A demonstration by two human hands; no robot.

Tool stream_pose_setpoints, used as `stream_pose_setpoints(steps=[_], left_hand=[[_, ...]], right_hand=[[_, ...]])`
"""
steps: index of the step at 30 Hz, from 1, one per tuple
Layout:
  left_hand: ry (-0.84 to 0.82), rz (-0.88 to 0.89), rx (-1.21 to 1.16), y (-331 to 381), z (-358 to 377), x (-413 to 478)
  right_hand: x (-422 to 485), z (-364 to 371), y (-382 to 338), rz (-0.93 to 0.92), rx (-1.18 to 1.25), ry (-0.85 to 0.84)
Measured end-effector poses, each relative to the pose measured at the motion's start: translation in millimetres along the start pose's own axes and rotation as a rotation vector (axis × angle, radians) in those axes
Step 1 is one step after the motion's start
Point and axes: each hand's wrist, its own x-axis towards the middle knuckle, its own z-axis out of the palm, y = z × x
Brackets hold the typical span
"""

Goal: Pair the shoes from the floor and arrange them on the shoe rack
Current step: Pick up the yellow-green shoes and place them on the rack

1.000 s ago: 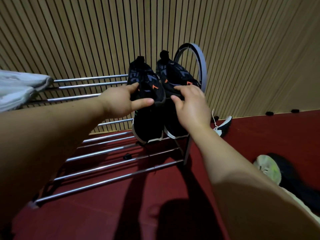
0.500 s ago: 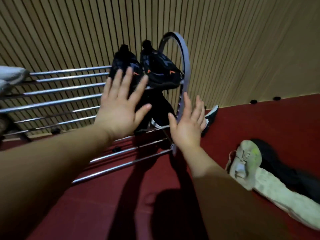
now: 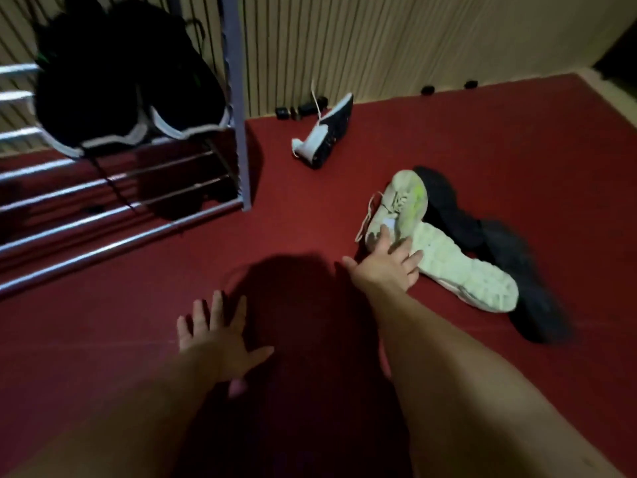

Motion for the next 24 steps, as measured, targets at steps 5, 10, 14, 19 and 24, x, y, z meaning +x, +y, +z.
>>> stream_pose_setpoints(steps=[5,10,14,19,24], left_hand=[[0.014,-0.003,0.049,6.3,32.9,14.0],[0.050,0.025,0.058,3.4,37.8,14.8],[0.047,0.036,0.035,2.4,37.3,13.0],[-0.032,0.032,0.031,3.5,31.2,11.6],[-0.020,0.180,0.120,-22.2,29.9,-3.2]], right_hand=[[45.4,-0.7,17.1,0.043,-0.053,-0.008],[61.1,16.3,12.5,0.016,-0.028,0.127],[51.1,24.5,18.0,-0.039,0.017,0.221],[4.9,45.2,32.0,-0.202,0.067,0.178],[-42.2,55.5,33.4,-0.238,0.183,0.016]])
